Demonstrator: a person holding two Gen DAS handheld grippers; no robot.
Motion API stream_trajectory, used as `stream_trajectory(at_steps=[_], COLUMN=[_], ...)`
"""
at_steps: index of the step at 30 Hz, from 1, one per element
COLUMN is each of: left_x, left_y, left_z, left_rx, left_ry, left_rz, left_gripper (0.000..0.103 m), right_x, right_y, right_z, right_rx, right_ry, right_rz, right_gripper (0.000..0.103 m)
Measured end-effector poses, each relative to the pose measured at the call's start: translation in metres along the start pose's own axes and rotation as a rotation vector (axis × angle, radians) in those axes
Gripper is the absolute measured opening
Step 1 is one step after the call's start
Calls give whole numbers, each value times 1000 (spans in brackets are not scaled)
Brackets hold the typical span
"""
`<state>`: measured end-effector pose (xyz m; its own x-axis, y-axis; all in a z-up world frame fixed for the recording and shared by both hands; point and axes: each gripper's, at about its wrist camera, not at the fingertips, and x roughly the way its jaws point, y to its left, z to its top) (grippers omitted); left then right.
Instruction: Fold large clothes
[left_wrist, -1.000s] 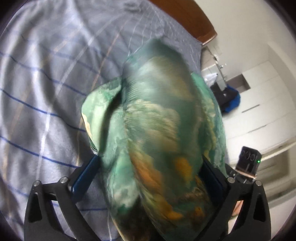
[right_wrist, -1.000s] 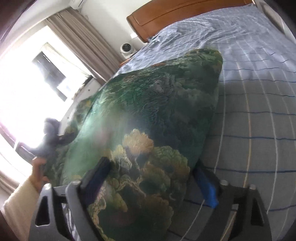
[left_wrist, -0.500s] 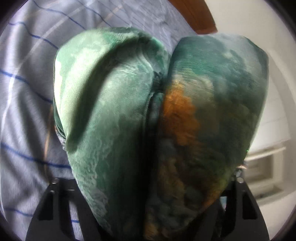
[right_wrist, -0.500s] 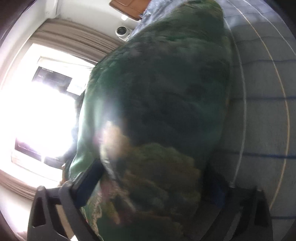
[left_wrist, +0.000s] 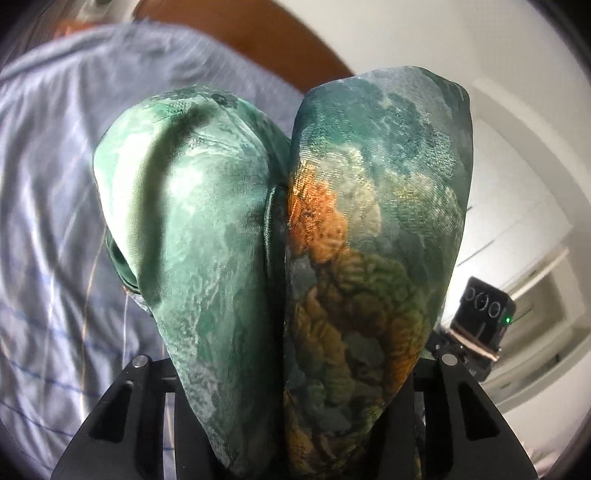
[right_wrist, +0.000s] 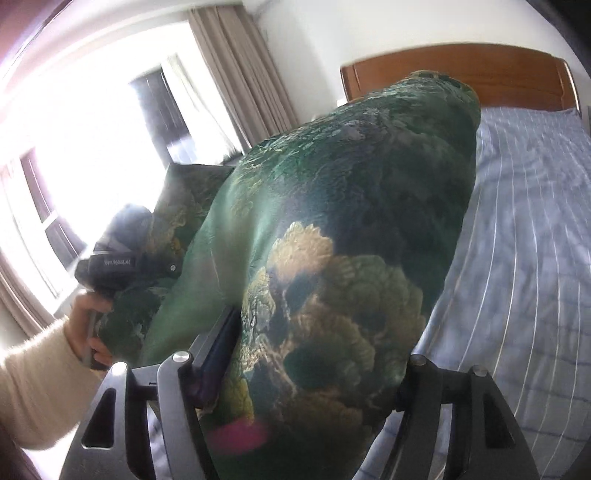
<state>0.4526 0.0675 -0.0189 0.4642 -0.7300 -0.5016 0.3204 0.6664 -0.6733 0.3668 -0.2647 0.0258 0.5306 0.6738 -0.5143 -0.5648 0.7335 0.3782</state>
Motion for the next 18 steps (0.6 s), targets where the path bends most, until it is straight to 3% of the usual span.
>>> stream_trajectory(at_steps=[4,7,10,12,14,16,18], left_x=[10,33,71,112,109,87,61], left_y=[-25,-13,29,64,77,72,49], left_z=[5,-6,-21,-44,-54,-54,-49], left_rx=[55,35,-58,-145,-211,-245,-178], left_ry=[-3,29,102,189,116,34,-21], left_rz=[32,54,104,229,178,152,179], left_gripper=[45,48,62,79,84,85,85], right_x=[-13,-3,28,58,88,81,64], right_y=[-18,-45,-92,-126,-160,-177,-180], right_z=[17,11,-3,-30,-61,-75,-75], right_rx=[29,98,219,321,448,573,622], right_ry=[-41,-17,59,158,283,212,152], right_rz=[27,49,51,3,-110,-72,-51], right_gripper=[67,69,74,86,98,103,103])
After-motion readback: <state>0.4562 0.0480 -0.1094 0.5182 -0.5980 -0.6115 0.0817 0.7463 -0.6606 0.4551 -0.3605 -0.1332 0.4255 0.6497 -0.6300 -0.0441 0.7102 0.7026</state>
